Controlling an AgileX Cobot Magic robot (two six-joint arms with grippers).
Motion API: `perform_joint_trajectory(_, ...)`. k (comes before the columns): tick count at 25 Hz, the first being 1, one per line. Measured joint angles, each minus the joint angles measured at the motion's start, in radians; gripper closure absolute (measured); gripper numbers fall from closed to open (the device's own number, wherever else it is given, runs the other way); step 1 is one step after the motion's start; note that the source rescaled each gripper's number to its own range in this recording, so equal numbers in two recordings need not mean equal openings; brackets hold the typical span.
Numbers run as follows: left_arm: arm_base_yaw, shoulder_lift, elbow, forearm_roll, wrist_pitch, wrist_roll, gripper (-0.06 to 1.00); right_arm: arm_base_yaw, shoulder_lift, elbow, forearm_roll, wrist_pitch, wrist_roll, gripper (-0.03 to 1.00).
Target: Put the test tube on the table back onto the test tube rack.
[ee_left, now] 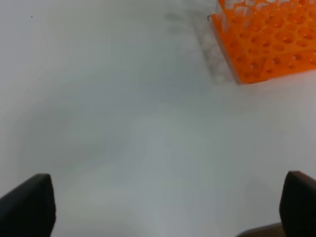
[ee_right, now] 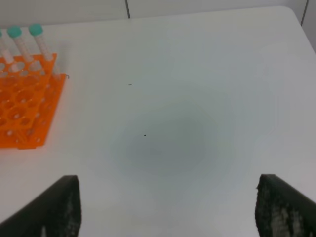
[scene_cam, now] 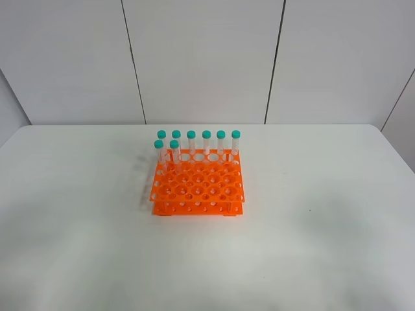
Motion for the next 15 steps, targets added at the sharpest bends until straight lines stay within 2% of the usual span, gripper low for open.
perform_joint_trajectory(15,0.0,0.0,0.0,0.0,-0.003,0.0,-0.05,0.0,0.0,0.0,0.0,0.0,0.0,0.23)
